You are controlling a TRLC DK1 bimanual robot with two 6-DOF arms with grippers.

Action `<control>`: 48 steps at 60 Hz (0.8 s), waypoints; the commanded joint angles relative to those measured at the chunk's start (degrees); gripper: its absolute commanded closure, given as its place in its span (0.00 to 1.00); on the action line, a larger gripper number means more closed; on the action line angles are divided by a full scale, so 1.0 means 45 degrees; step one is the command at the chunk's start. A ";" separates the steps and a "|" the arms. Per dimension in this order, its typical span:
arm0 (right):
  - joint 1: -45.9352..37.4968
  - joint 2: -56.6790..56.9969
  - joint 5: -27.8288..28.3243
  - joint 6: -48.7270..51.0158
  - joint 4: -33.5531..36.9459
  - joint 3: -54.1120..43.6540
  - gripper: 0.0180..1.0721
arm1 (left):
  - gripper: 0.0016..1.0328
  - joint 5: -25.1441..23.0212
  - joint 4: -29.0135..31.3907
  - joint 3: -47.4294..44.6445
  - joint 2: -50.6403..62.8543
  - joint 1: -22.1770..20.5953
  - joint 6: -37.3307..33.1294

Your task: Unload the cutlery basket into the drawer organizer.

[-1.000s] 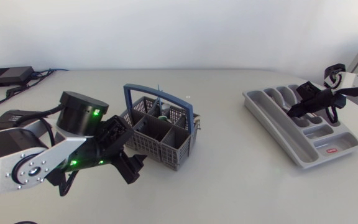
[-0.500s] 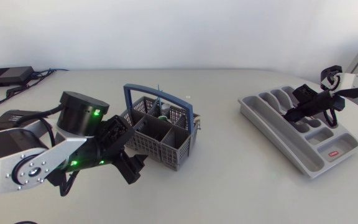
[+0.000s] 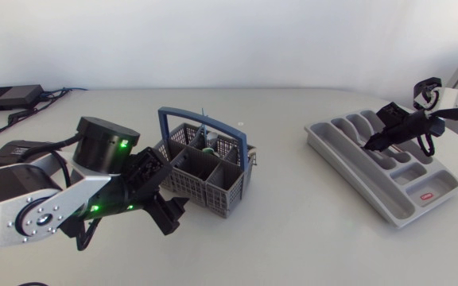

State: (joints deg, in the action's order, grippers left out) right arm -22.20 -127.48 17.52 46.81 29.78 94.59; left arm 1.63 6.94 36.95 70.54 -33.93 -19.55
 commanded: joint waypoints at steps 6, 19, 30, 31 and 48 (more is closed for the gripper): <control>0.0186 -0.0069 -0.0319 0.0634 0.0218 0.0231 0.73 | 0.10 0.0068 -0.0175 -0.0301 0.0085 -0.0116 0.0067; 0.0225 -0.0148 -0.0338 0.0966 0.0511 0.0309 0.82 | 0.10 0.0068 -0.0214 -0.0281 0.0144 -0.0116 0.0067; 0.0303 -0.0323 -0.0475 0.1141 0.0804 0.0270 0.85 | 0.10 0.0068 -0.0234 -0.0320 0.0183 -0.0155 0.0087; 0.0323 -0.0343 -0.0495 0.1161 0.0824 0.0270 0.86 | 0.10 0.0068 -0.0234 -0.0320 0.0183 -0.0155 0.0087; 0.0401 -0.0245 -0.0553 0.1239 0.0843 0.0075 0.91 | 0.10 0.0068 -0.0234 -0.0340 0.0183 -0.0155 0.0087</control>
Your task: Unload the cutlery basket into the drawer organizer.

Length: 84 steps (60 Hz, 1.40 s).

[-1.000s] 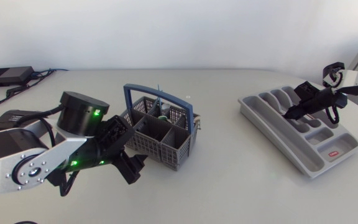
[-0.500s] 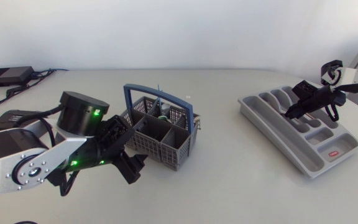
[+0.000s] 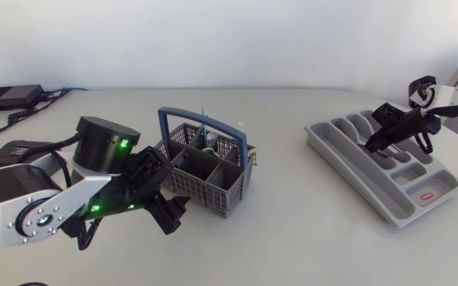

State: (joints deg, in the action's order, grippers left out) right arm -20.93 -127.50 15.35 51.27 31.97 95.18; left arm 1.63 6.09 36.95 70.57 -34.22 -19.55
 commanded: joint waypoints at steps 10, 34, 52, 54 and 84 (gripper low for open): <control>0.0022 0.0053 -0.0014 0.0229 0.0104 -0.0193 0.91 | 0.10 0.0068 -0.0044 -0.0320 0.0178 -0.0092 0.0087; 0.0080 0.1576 -0.0033 0.0190 -0.2182 -0.2556 0.91 | 0.10 0.0087 -0.0044 -0.0398 0.0178 -0.0111 0.0087; -0.0037 0.2435 -0.0014 -0.1041 -0.3451 -0.3045 0.91 | 0.10 0.0087 -0.0044 -0.0418 0.0178 -0.0131 0.0106; -0.0095 0.2435 -0.0014 -0.1197 -0.3529 -0.2967 0.91 | 0.10 0.0087 -0.0044 -0.0418 0.0159 -0.0131 0.0106; 0.0705 0.0971 -0.2650 -0.2271 -0.6029 -0.3025 0.90 | 0.10 0.0087 -0.0044 -0.0398 0.0081 -0.0131 0.0106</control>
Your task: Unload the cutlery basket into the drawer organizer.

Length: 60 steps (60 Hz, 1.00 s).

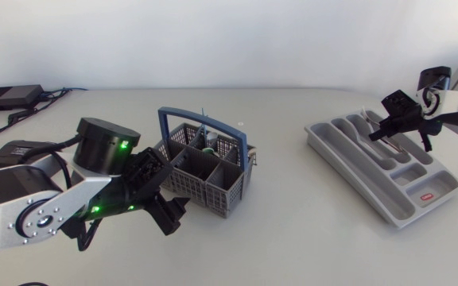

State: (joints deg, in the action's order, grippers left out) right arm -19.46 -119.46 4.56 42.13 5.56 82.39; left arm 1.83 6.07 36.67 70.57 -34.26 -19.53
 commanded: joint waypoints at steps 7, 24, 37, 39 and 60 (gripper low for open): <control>0.0673 -0.1129 -0.0603 -0.0241 -0.0592 -0.0281 0.90 | 0.10 0.0044 0.0000 -0.0335 0.0002 -0.0101 0.0102; 0.1024 -0.1598 -0.1403 -0.0280 -0.1002 -0.0242 0.71 | 0.10 0.0044 0.0000 -0.0335 -0.0017 -0.0121 0.0102; 0.0888 -0.0465 -0.1403 -0.0378 -0.0982 -0.0711 0.24 | 0.10 0.0044 0.0000 -0.0374 -0.0037 -0.0121 0.0102; 0.0868 -0.0075 -0.1364 -0.0358 -0.0943 -0.0906 0.23 | 0.10 0.0044 0.0000 -0.0374 -0.0037 -0.0121 0.0102; 0.0751 0.4164 0.0784 -0.0143 0.0893 -0.3739 0.26 | 0.10 0.0044 0.0058 -0.0374 -0.0154 -0.0160 0.0121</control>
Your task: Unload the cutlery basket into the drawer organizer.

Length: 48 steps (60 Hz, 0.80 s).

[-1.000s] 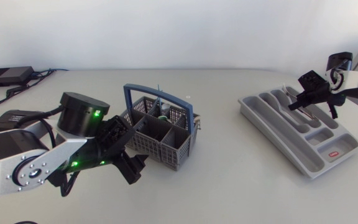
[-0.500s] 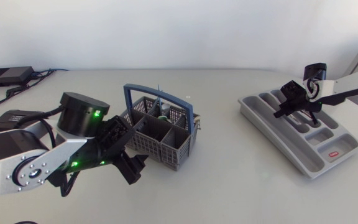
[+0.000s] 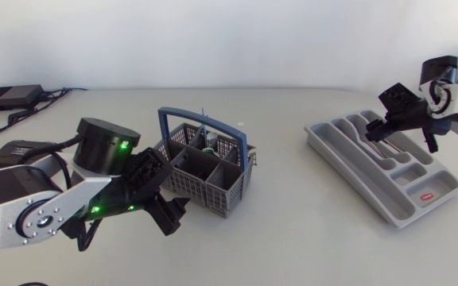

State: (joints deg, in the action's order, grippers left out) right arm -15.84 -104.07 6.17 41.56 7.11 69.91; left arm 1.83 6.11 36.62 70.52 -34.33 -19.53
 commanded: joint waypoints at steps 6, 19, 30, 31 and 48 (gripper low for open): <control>0.0121 0.1643 0.1206 0.0139 0.0919 -0.2020 0.47 | 0.10 0.0063 0.0049 -0.0365 -0.0144 -0.0204 0.0141; 0.1429 0.2072 0.1929 0.0256 0.1505 -0.3055 0.86 | 0.10 0.0102 0.0049 -0.0384 -0.0144 -0.0282 0.0160; 0.2425 0.0705 0.1929 -0.0173 0.1524 -0.2078 0.87 | 0.10 0.0122 0.0088 -0.0423 -0.0281 -0.0282 0.0160; 0.2445 0.0510 0.1929 -0.0271 0.1524 -0.1903 0.87 | 0.10 0.0122 0.0088 -0.0423 -0.0281 -0.0282 0.0160; 0.2992 -0.2127 0.1870 -0.0994 0.1583 0.0617 0.87 | 0.09 0.0122 0.0049 -0.0501 -0.0359 -0.0223 0.0141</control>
State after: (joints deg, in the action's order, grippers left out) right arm -3.38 -110.34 15.03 38.92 13.61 69.69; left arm 2.02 6.13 36.25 69.71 -35.07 -19.53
